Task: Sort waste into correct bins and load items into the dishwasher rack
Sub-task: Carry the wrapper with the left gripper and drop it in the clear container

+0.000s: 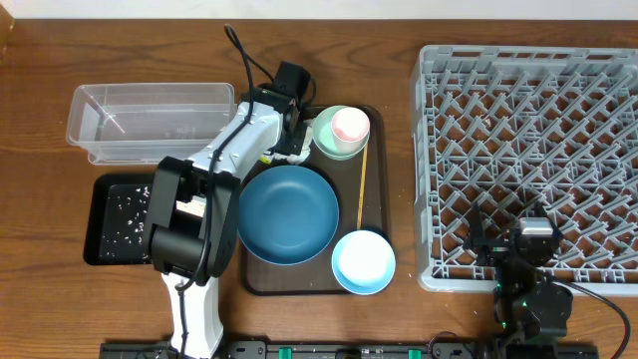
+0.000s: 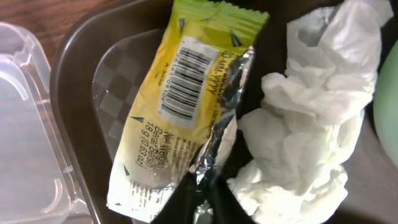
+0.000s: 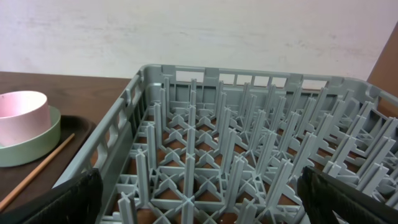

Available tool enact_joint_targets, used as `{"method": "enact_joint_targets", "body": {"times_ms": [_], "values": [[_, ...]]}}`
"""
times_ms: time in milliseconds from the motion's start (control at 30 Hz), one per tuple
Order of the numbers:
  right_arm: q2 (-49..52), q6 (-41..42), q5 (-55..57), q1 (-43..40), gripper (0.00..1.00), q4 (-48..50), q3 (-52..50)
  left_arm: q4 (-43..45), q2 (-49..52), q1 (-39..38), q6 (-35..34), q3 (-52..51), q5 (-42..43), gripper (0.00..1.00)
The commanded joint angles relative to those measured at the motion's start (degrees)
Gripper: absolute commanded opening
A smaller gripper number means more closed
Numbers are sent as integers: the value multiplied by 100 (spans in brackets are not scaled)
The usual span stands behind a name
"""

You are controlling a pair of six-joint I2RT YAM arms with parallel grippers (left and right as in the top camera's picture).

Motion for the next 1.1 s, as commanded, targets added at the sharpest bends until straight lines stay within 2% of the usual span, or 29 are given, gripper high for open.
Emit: {"method": "enact_joint_targets", "body": {"times_ms": [0,533,667,767,833,967,1067], "values": [[-31,-90,-17,-26,99,-26,-7,-55,-39,11,-13,81,-13,6],[-31,-90,-17,-26,99,-26,-7,37,-2000,39,-496,81,-199,6],[-31,-90,-17,-26,99,-26,-7,289,-2267,258,-1488,81,-898,6],[-31,-90,-17,-26,99,-26,-7,422,-2282,562,-2022,79,-1119,6],[-31,-90,-17,-26,99,-26,-7,444,-2260,796,-2393,63,-1134,6],[-31,-87,-17,-26,99,-26,-7,417,-2203,1331,-3731,20,-1110,6],[-31,-90,-17,-26,99,-26,-7,422,-2127,1639,-4446,17,-949,6]]}}
